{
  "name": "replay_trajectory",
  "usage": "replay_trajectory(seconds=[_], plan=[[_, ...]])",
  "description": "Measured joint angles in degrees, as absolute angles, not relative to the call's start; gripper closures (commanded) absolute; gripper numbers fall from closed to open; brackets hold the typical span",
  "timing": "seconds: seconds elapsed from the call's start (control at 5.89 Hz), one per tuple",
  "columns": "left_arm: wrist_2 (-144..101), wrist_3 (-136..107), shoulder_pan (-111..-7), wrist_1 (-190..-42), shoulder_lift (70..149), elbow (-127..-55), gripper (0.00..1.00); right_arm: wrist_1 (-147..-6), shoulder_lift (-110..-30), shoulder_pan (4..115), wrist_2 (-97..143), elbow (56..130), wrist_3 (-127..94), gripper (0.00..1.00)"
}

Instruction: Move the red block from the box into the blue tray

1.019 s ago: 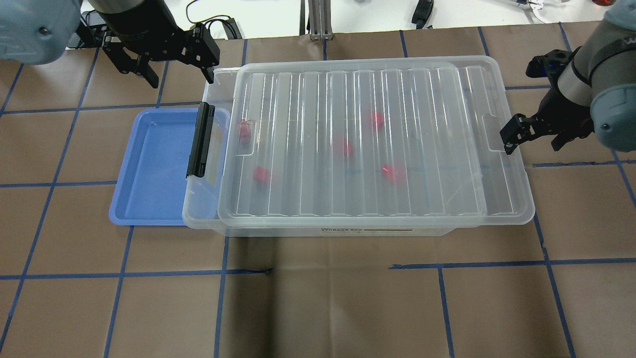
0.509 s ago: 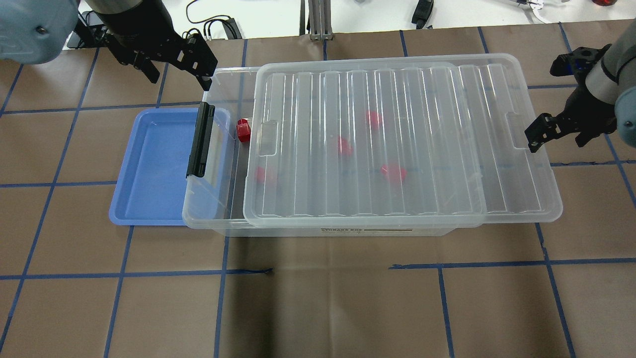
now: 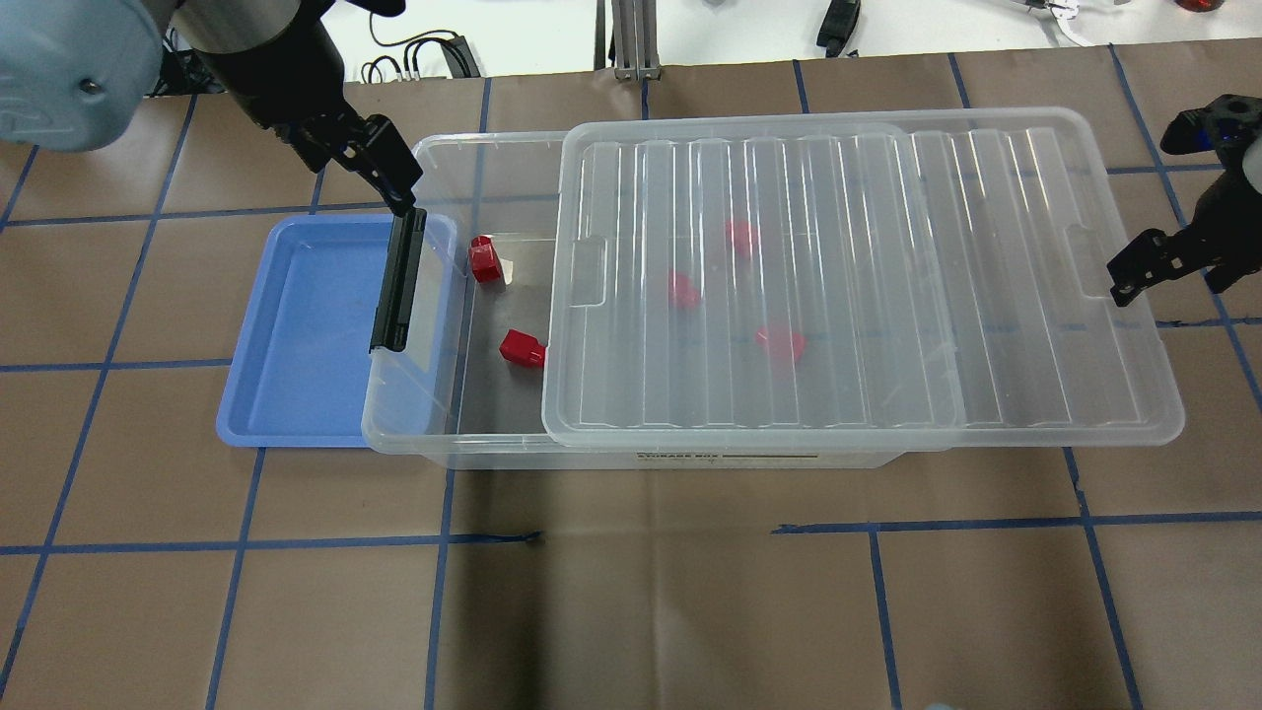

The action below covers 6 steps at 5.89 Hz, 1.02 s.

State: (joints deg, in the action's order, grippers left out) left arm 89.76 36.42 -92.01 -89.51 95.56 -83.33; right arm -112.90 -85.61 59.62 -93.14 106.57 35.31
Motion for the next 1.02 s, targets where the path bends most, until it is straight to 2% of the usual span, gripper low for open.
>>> replay_trajectory(seconds=[0.68,1.02], plan=[[89.6,70.9,-93.8,-86.8,96.0,-87.4,0.01,-113.6,-85.6,53.3,-93.2,105.7,40.4,0.0],[89.7,80.7,-95.4,-85.6,97.2,-91.5,0.01,-113.2,-86.4,52.8,-93.4,105.5,39.7,0.0]])
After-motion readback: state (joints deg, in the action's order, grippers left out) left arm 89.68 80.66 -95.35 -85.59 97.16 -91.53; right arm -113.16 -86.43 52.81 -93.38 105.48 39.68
